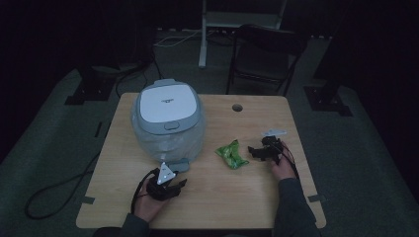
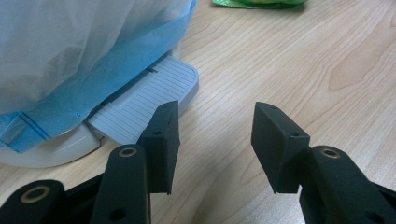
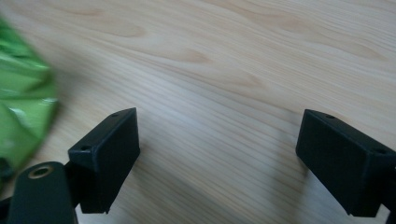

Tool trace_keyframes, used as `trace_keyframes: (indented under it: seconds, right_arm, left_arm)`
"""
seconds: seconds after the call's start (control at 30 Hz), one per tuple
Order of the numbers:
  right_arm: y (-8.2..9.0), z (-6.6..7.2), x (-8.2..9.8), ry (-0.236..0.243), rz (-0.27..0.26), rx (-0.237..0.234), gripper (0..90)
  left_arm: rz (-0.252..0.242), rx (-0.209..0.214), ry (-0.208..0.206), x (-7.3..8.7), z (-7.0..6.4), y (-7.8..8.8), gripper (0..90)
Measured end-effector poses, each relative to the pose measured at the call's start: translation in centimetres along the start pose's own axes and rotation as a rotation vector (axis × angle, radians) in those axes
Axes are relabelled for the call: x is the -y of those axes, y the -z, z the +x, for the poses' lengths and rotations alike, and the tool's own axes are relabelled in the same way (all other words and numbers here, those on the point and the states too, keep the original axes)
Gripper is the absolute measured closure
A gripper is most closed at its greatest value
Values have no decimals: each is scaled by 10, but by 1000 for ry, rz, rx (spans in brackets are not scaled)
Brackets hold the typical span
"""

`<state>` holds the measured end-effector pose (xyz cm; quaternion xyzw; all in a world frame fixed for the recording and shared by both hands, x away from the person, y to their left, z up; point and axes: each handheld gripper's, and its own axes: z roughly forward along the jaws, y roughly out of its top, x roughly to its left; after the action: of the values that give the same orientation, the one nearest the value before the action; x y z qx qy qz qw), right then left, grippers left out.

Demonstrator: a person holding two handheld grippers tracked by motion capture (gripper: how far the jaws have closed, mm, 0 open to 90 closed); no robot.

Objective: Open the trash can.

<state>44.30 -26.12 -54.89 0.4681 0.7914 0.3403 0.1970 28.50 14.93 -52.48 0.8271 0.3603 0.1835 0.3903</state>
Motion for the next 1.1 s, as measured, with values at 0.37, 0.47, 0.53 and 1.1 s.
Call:
trace_keyframes:
  seconds: [0.37,0.47,0.53,1.1]
  right_arm:
    - [6,-3,5,-23,1,25,124]
    - [6,-3,5,-23,1,26,124]
    - [6,-3,6,-24,1,26,124]
    - [6,-2,6,-30,0,32,124]
  left_arm:
    - [1,-8,-2,-1,1,1,541]
    - [9,-27,-23,-2,0,1,697]
    - [14,-38,-30,-3,-1,0,827]
    - [-10,-134,17,-12,15,-11,900]
